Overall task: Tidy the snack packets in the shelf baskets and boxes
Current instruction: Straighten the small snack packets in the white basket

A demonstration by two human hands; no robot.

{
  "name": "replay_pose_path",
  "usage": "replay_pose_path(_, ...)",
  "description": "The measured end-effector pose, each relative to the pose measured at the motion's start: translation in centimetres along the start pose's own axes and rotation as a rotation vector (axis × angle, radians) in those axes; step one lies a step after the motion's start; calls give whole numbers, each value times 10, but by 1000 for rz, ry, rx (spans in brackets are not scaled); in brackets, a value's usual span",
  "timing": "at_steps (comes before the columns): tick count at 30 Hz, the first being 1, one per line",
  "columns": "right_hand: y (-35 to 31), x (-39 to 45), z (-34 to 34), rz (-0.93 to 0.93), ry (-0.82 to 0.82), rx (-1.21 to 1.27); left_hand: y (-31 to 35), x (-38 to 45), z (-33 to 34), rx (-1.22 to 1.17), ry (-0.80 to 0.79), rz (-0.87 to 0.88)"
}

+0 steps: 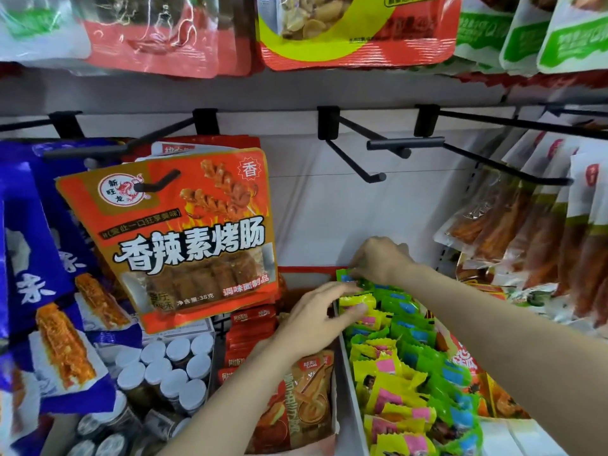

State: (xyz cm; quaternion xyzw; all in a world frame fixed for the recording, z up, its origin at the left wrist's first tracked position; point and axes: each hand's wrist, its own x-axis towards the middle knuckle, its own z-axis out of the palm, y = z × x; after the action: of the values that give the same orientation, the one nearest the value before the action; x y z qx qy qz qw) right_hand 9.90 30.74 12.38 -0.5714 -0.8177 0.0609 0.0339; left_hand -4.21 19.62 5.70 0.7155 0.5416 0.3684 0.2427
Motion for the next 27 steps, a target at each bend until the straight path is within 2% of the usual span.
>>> replay_pose_path(3,0,0,-1,7,10,-8,6,9,-1,-91,97,-125)
replay_pose_path(8,4,-4,-9,-84,67,110,15,31,-2,13,-24,-206)
replay_pose_path(15,33,-22,-60,-215,386,379,12,34,3,23,-58,-304)
replay_pose_path(18,46,-34,-69,-185,506,459,16,35,5,2,-52,-326)
replay_pose_path(20,53,-40,-73,-125,564,599,19,29,4,-82,5,-322)
replay_pose_path(24,58,-59,-81,-55,629,963,32,7,-2,-418,315,-404)
replay_pose_path(27,56,-81,-87,-43,618,1155,52,-8,-9,-638,325,-424)
